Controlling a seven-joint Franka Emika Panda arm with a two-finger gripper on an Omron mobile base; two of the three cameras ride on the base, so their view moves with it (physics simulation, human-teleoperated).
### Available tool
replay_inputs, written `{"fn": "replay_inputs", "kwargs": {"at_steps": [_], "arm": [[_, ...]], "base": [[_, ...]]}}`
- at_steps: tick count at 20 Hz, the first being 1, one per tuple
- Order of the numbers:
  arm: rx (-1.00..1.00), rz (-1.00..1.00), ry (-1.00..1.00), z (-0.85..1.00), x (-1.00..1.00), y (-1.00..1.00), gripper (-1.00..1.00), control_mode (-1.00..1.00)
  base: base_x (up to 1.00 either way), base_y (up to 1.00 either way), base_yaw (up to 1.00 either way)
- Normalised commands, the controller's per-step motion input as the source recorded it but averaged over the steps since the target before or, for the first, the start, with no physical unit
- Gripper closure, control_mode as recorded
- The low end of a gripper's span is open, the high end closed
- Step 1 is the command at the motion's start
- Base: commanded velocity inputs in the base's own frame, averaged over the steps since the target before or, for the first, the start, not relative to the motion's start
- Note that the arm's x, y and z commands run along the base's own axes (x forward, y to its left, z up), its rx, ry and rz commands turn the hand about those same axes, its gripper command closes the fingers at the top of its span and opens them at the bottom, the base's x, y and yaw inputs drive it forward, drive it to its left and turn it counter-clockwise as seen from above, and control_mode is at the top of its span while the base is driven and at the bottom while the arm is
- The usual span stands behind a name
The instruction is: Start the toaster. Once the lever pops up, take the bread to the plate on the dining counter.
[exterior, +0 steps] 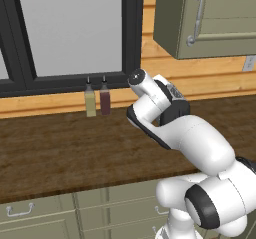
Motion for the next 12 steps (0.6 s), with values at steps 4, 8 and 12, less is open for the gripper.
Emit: {"fn": "replay_inputs", "kwargs": {"at_steps": [4,8,12], "arm": [[0.00,0.00,0.00,0.00,0.00,0.00,-1.00,-1.00],[0.00,0.00,0.00,0.00,0.00,0.00,-1.00,-1.00],[0.00,0.00,0.00,0.00,0.00,0.00,-1.00,-1.00]], "base": [[0.00,0.00,0.00],[0.00,0.00,0.00],[0.00,0.00,0.00]]}}
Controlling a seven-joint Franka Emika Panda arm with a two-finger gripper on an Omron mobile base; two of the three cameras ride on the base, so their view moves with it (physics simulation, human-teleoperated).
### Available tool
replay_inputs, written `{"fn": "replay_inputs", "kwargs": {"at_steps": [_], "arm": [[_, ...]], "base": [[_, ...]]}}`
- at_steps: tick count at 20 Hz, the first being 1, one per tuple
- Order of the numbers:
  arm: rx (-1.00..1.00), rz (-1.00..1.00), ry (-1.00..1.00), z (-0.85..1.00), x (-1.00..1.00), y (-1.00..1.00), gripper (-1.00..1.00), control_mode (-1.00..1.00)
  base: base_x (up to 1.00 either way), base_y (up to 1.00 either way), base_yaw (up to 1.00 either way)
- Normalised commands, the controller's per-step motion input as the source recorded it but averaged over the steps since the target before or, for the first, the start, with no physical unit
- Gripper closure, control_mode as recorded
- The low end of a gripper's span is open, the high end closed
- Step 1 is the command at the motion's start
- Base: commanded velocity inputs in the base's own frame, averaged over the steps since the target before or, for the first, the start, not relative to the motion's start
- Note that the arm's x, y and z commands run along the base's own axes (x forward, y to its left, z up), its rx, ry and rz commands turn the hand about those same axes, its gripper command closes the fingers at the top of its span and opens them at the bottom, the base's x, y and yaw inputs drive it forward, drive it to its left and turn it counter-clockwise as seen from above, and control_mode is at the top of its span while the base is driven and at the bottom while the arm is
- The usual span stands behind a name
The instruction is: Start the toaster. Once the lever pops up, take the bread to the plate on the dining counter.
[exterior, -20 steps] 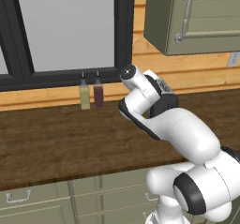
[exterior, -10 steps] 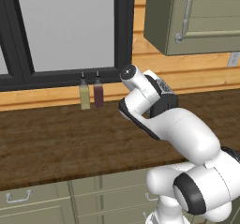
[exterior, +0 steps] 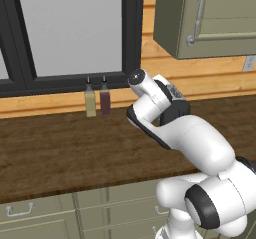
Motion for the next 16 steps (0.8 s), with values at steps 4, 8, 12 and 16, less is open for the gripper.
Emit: {"fn": "replay_inputs", "kwargs": {"at_steps": [4,8,12,16], "arm": [[0.00,0.00,0.00,0.00,0.00,0.00,-1.00,-1.00],[0.00,0.00,0.00,0.00,0.00,0.00,-1.00,-1.00],[0.00,0.00,0.00,0.00,0.00,0.00,-1.00,-1.00],[0.00,0.00,0.00,0.00,0.00,0.00,-1.00,-1.00]], "base": [[0.00,0.00,0.00],[0.00,0.00,0.00],[0.00,0.00,0.00],[0.00,0.00,0.00]]}}
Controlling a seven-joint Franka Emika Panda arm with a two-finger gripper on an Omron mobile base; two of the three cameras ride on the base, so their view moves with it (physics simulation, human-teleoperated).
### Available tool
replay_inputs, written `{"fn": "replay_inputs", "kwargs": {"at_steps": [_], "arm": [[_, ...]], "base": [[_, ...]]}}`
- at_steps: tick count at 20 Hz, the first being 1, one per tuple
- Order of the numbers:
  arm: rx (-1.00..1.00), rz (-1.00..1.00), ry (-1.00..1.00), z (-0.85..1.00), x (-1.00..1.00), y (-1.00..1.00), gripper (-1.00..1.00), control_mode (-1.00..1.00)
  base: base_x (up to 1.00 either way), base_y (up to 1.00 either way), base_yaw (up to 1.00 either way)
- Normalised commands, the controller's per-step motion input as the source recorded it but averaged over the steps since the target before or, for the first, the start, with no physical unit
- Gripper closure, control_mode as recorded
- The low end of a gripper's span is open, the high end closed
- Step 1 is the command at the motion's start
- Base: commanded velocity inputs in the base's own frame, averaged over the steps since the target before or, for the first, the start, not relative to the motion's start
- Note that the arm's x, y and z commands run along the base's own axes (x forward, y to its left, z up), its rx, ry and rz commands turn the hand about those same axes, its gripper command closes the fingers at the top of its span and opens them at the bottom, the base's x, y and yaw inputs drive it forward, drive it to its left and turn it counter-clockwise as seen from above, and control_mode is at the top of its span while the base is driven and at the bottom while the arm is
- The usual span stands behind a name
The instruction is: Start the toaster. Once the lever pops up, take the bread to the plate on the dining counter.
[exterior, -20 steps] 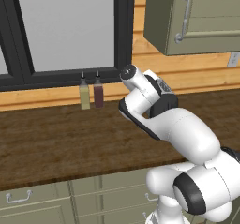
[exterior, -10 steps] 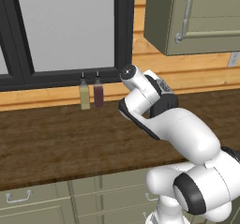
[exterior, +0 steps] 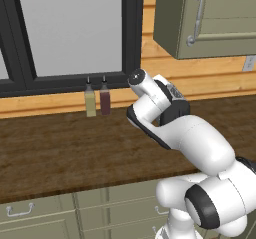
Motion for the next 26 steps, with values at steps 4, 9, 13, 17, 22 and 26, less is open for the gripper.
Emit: {"fn": "replay_inputs", "kwargs": {"at_steps": [4,9,13,17,22,26], "arm": [[0.00,0.00,0.00,0.00,0.00,0.00,-1.00,-1.00],[0.00,0.00,0.00,0.00,0.00,0.00,-1.00,-1.00],[0.00,0.00,0.00,0.00,0.00,0.00,-1.00,-1.00],[0.00,0.00,0.00,0.00,0.00,0.00,-1.00,-1.00],[0.00,0.00,0.00,0.00,0.00,0.00,-1.00,-1.00],[0.00,0.00,0.00,0.00,0.00,0.00,-1.00,-1.00]], "base": [[0.00,0.00,0.00],[0.00,0.00,0.00],[0.00,0.00,0.00],[0.00,0.00,0.00],[0.00,0.00,0.00],[0.00,0.00,0.00]]}}
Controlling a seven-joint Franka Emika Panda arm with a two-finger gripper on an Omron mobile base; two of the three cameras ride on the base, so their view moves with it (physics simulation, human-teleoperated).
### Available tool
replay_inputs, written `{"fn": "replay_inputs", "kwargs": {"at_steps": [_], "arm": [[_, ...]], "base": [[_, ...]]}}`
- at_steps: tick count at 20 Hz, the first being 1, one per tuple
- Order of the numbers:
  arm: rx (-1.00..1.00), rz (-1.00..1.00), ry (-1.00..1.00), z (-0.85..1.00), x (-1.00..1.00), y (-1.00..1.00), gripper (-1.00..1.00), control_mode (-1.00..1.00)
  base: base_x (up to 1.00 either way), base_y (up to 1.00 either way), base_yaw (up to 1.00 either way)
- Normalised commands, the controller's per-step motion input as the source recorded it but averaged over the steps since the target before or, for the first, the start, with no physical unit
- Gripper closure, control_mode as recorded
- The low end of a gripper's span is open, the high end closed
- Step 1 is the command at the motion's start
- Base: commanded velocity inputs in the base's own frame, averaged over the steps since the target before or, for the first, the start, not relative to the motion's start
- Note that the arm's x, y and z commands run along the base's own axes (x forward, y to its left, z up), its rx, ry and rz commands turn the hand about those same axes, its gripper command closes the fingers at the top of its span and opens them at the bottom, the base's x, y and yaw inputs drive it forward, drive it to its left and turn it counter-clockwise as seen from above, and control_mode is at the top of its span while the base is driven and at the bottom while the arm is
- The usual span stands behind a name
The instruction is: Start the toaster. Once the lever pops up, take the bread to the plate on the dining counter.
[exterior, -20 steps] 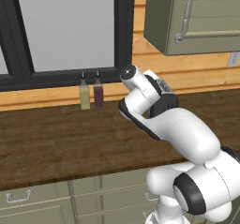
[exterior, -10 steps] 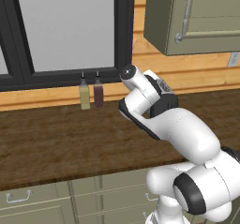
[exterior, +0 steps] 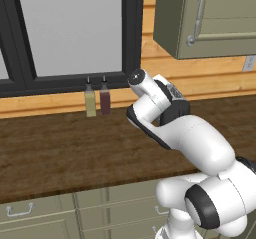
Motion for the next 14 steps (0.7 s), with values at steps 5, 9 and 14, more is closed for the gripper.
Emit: {"fn": "replay_inputs", "kwargs": {"at_steps": [5,9,14], "arm": [[0.00,0.00,0.00,0.00,0.00,0.00,-1.00,-1.00],[0.00,0.00,0.00,0.00,0.00,0.00,-1.00,-1.00],[0.00,0.00,0.00,0.00,0.00,0.00,-1.00,-1.00]], "base": [[0.00,0.00,0.00],[0.00,0.00,0.00],[0.00,0.00,0.00]]}}
